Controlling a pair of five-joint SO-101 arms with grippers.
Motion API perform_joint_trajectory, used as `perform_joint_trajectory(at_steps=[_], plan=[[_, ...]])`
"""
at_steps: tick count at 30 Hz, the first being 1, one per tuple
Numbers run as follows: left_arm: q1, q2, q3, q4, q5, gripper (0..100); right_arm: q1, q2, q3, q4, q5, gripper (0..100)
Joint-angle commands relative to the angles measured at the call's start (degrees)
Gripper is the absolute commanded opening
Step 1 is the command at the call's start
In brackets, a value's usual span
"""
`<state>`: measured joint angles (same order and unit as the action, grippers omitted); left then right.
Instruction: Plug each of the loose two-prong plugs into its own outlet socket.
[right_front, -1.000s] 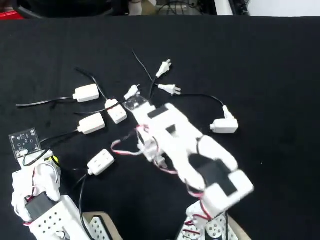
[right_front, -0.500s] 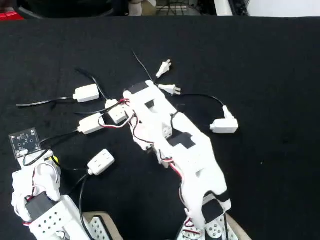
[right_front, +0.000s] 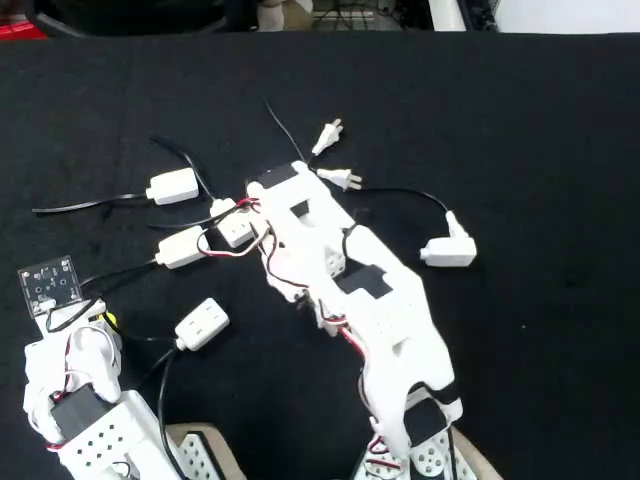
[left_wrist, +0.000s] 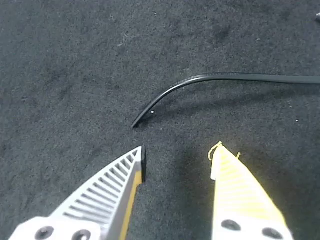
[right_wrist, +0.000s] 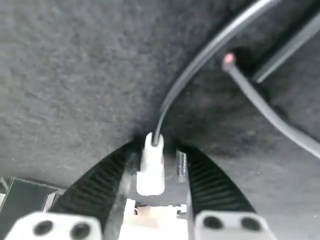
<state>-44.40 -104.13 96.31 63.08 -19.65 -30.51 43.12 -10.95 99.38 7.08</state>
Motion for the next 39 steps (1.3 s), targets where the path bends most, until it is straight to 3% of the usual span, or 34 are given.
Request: perform_joint_trajectory(at_steps=[1, 13, 18, 22, 31, 39], plan=[[0.2, 0.0, 1.1, -0.2, 0.6, 22, 0.9, -1.4, 2.4, 1.8, 0.7, 12.8], [0.2, 0.0, 1.1, -0.2, 0.6, 22, 1.0, -1.7, 6.7, -0.9, 2.5, 12.3], [0.2, 0.0, 1.1, -0.2, 0.6, 22, 1.0, -2.1, 5.0, -0.5, 2.4, 3.2], [0.2, 0.0, 1.1, -0.2, 0.6, 22, 0.8, -4.7, 3.6, 0.3, 0.9, 2.5], [0.2, 0.0, 1.1, -0.2, 0.6, 22, -0.1, -25.6, 9.3, -0.7, 0.4, 1.2], [0.2, 0.0, 1.1, -0.2, 0.6, 22, -2.3, -49.2, 23.3, -16.3, -7.6, 1.2]])
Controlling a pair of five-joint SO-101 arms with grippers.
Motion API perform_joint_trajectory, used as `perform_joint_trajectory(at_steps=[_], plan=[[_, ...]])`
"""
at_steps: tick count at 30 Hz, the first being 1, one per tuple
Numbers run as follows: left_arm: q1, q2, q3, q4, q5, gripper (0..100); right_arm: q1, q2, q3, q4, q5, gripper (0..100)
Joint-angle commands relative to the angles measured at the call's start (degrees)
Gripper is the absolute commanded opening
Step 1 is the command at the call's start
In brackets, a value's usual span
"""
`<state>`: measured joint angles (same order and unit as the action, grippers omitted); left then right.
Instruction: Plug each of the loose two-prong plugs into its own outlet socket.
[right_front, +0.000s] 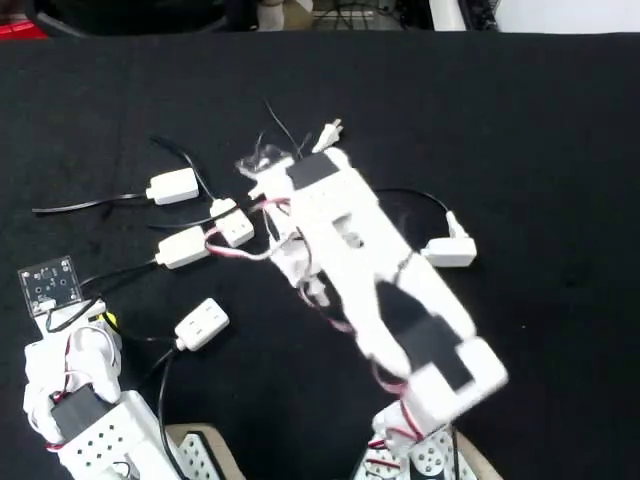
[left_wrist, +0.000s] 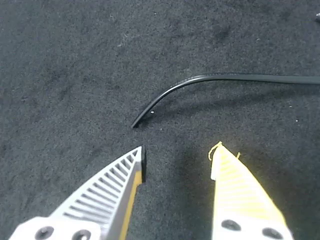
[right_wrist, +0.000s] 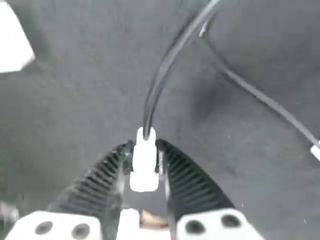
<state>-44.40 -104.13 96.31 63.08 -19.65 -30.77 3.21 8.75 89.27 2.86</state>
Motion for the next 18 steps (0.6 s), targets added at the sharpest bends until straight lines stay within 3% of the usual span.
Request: perform_joint_trajectory(at_steps=[1, 8, 14, 18], plan=[[0.2, 0.0, 1.1, -0.2, 0.6, 22, -3.3, -11.6, 6.0, -8.7, -4.4, 1.2], [0.2, 0.0, 1.1, -0.2, 0.6, 22, -11.9, -24.7, 26.2, -31.8, -10.3, 1.2], [0.2, 0.0, 1.1, -0.2, 0.6, 22, -15.9, -32.0, 47.4, -60.8, -10.6, 1.2], [0.2, 0.0, 1.1, -0.2, 0.6, 22, -17.4, -35.0, 56.7, -74.7, -10.6, 1.2]])
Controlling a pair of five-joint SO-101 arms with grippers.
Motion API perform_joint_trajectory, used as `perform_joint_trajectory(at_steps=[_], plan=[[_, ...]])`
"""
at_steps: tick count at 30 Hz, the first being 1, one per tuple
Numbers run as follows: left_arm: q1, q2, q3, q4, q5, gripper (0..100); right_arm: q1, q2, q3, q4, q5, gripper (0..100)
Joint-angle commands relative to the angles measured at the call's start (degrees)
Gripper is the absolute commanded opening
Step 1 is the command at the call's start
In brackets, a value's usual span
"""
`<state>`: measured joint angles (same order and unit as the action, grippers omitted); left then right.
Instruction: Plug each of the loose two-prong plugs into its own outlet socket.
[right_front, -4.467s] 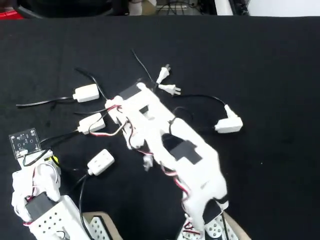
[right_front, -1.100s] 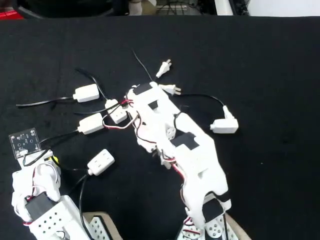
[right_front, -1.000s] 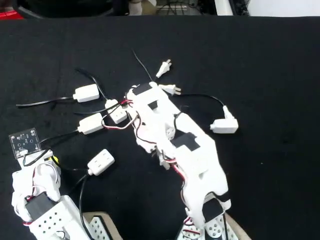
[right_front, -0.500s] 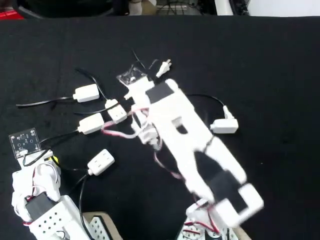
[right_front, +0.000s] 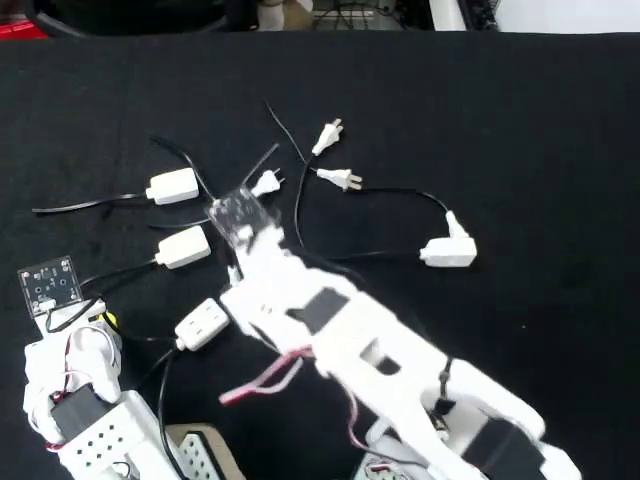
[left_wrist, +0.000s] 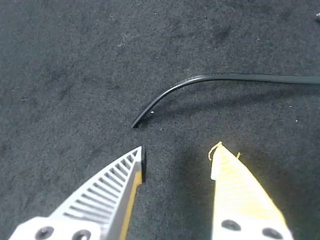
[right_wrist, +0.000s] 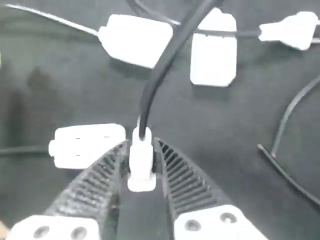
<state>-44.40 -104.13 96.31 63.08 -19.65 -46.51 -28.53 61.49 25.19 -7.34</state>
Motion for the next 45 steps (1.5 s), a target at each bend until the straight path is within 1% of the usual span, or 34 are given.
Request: perform_joint_trajectory(at_steps=[1, 3, 6, 12, 18, 21, 25, 27, 37, 41, 43, 45], plan=[[0.2, 0.0, 1.1, -0.2, 0.6, 22, -2.2, -3.7, 5.2, -12.3, -0.4, 1.2], [0.2, 0.0, 1.1, -0.2, 0.6, 22, -3.3, -4.0, 6.6, -14.2, -0.8, 1.2], [0.2, 0.0, 1.1, -0.1, 0.6, 22, -4.6, -3.8, 7.7, -17.3, -3.3, 1.2], [0.3, 0.0, 1.1, 0.2, 0.4, 22, -5.3, -3.8, 12.2, -26.4, -3.4, 1.2], [0.3, 0.0, 1.1, 0.2, 0.4, 22, -5.5, -3.1, 14.5, -27.9, -3.5, 1.2], [0.3, 0.0, 1.1, 0.2, 0.4, 22, -5.5, 1.3, 13.6, -29.2, -3.5, 1.2], [0.3, 0.0, 1.1, 0.2, 0.4, 22, -5.5, 9.5, 12.4, -38.5, -3.4, 1.2], [0.3, 0.0, 1.1, 0.2, 0.4, 22, -5.5, 11.9, 11.9, -40.6, -3.3, 1.2], [0.3, 0.0, 1.1, 0.1, 0.4, 22, -5.7, 12.8, 11.9, -40.5, -3.3, 1.2], [0.3, 0.0, 1.1, 0.1, 0.4, 22, -8.4, 12.9, 12.4, -40.4, -3.4, 1.2], [0.3, 0.0, 1.1, 0.1, 0.4, 22, -9.6, 12.9, 12.4, -38.5, -3.3, 1.2], [0.3, 0.0, 1.1, 0.2, 0.4, 22, -10.0, 12.9, 11.2, -34.1, -3.3, 1.2]])
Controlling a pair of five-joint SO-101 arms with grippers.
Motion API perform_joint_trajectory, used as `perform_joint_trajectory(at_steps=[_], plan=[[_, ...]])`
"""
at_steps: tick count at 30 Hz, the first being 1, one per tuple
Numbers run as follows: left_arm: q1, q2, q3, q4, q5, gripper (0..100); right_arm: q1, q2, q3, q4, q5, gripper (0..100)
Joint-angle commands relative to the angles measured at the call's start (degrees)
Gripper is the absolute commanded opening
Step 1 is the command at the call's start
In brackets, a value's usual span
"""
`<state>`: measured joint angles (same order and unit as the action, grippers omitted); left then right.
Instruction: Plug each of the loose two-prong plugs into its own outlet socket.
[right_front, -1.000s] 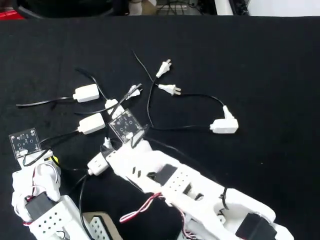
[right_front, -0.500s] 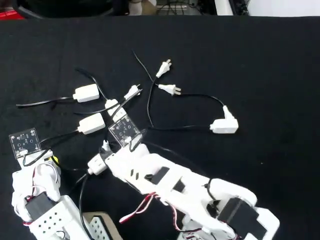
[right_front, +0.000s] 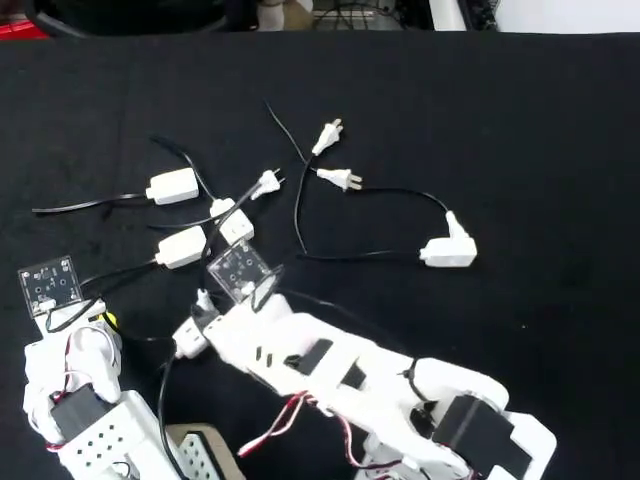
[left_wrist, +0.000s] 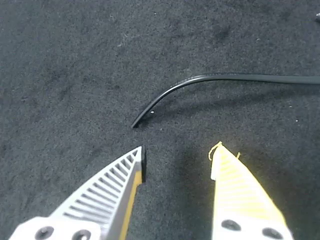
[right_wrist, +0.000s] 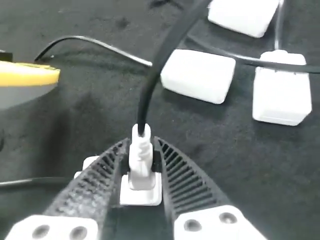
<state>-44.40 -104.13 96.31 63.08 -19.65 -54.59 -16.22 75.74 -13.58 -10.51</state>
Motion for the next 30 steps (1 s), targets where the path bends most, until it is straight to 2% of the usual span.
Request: perform_joint_trajectory(at_steps=[1, 6, 16, 24, 30], plan=[[0.3, 0.0, 1.1, 0.2, 0.4, 22, -2.1, 0.6, -4.1, 7.3, -0.1, 1.2], [0.2, 0.0, 1.1, 0.2, 0.4, 22, -1.4, 0.5, -8.4, 19.4, 0.3, 1.2], [0.2, 0.0, 1.1, 0.2, 0.4, 22, -1.0, 0.1, -11.6, 31.3, 5.6, 1.2], [0.2, 0.0, 1.1, 0.2, 0.4, 22, -1.2, 0.1, -11.9, 35.2, 10.3, 1.4], [0.2, 0.0, 1.1, 0.2, 0.4, 22, -1.2, 0.4, -12.6, 35.2, 10.5, 1.3]])
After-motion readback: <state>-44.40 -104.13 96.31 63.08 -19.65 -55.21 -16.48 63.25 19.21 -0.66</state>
